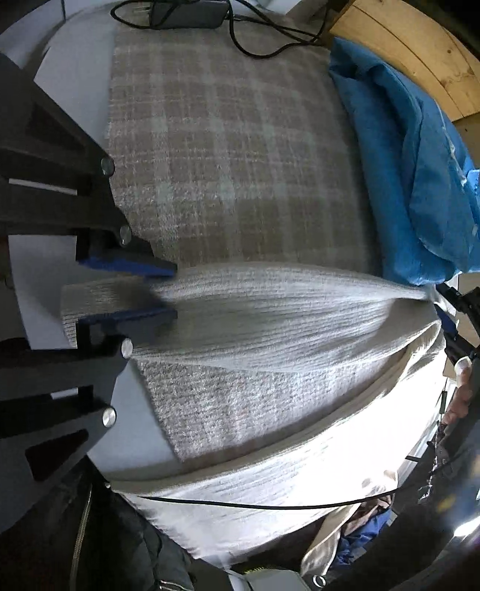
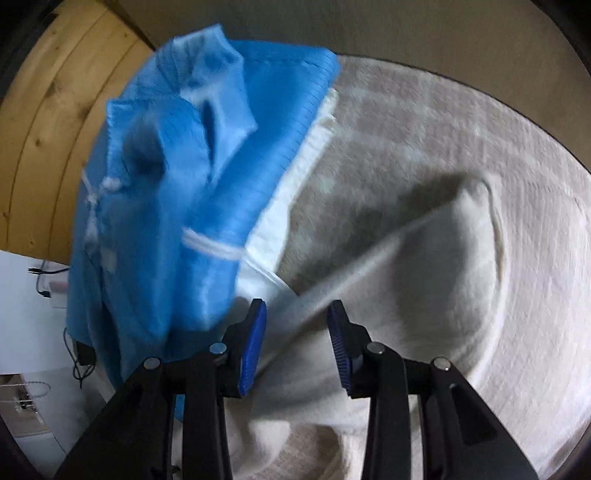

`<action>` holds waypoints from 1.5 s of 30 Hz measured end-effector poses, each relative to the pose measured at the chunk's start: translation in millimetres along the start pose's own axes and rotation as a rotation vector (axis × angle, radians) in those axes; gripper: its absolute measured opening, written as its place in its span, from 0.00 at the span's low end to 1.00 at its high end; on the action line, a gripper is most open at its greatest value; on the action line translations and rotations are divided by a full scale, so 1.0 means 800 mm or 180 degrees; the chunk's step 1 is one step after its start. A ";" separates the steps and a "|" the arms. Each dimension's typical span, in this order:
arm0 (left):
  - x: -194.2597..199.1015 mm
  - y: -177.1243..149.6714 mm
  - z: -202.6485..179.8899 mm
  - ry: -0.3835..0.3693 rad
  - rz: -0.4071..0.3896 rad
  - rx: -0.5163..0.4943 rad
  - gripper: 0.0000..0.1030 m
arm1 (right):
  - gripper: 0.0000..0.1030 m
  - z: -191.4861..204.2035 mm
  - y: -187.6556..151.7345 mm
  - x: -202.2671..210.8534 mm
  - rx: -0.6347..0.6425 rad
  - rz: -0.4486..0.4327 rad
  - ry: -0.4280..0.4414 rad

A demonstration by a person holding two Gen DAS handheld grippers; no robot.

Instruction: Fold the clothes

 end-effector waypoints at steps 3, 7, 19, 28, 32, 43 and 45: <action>0.007 0.009 0.006 -0.0051 -0.0061 0.0075 0.03 | 0.14 0.010 0.002 -0.011 0.0329 0.0044 -0.0079; 0.055 0.035 0.029 0.0222 -0.0372 0.0106 0.03 | 0.05 0.011 0.010 0.009 0.0433 -0.0089 0.0066; 0.162 0.035 -0.151 0.0740 -0.0647 -0.0640 0.03 | 0.05 -0.050 -0.022 0.138 0.0453 -0.0404 0.0754; 0.081 -0.075 -0.289 0.0463 0.0185 -0.0688 0.10 | 0.14 -0.155 -0.099 0.147 0.0703 0.0023 -0.0066; 0.112 -0.104 -0.278 0.0449 0.0165 -0.0066 0.13 | 0.25 -0.162 -0.128 0.191 0.0864 -0.0143 -0.0095; 0.195 -0.162 -0.193 0.0703 -0.0225 0.1240 0.16 | 0.48 -0.105 -0.221 0.353 0.1656 -0.0438 0.0415; 0.173 -0.140 -0.207 0.0525 -0.0301 0.1161 0.16 | 0.48 -0.103 -0.225 0.319 0.1630 -0.0272 0.0463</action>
Point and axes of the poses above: each gripper's, at about its wrist camera, not at the fingertips, and x roughly against the way its jaws point, z to its left, y to its top, the point moved 7 cm from there along -x, roughly the way its jaws point, and after that the axes turned 9 degrees about y, right-handed, at the moved point
